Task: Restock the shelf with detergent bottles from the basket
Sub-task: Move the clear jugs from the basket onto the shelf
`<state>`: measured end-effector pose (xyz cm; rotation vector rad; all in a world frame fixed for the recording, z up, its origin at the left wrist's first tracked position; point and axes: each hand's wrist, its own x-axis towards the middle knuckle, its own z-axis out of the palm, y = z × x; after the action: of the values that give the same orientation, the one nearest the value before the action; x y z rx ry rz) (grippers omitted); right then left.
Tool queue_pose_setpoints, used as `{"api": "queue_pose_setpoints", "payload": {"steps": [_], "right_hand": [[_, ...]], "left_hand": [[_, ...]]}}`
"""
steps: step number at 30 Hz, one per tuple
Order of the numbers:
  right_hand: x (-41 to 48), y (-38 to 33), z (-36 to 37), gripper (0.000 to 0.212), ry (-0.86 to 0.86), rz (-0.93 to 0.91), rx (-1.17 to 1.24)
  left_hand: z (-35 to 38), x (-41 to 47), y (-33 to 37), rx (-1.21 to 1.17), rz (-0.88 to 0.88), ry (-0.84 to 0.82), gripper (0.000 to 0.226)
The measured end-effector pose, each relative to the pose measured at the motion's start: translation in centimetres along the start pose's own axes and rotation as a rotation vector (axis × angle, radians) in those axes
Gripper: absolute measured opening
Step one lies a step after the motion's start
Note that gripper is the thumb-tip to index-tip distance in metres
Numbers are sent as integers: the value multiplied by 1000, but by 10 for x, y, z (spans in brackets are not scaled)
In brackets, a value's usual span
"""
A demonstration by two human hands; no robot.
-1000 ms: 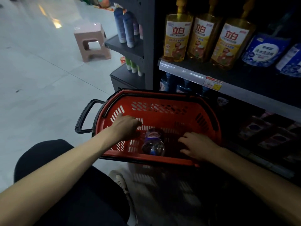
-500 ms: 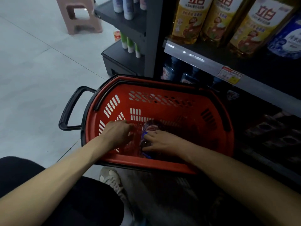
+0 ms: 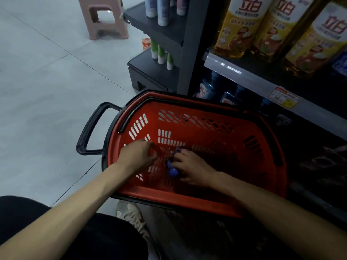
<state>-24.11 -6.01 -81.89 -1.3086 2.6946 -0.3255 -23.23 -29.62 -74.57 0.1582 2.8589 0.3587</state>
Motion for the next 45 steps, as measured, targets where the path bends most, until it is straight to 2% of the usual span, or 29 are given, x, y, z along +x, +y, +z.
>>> {"api": "queue_pose_setpoints", "payload": {"steps": [3,6,8,10,20,27,34,38,45], "right_hand": [[14,4,-11,29,196,446,372],[25,13,-16,35,414,841,828],[23,18,-19,41,523,955,973],[19,16,-19,48,535,1001,971],[17,-13,-10,34,622,1060,981],[19,-14,-62,28,637,895,912],[5,-23,-166,34,646,687,698],[-16,-35,-239,44,516,548,591],[-49,-53,-342,32,300,363,577]], "left_hand": [[-2,-1,-1,-35,-15,17,41],[-3,-3,-3,-34,-20,16,44],[-2,-3,-3,-19,-14,10,44],[-1,-3,-1,-4,-5,1,41],[2,-2,-1,39,-26,-31,37],[-3,6,11,15,10,14,39],[-34,21,36,-356,131,-25,61],[-76,15,64,-573,312,-82,83],[-132,-10,119,-894,494,-161,84]]}}
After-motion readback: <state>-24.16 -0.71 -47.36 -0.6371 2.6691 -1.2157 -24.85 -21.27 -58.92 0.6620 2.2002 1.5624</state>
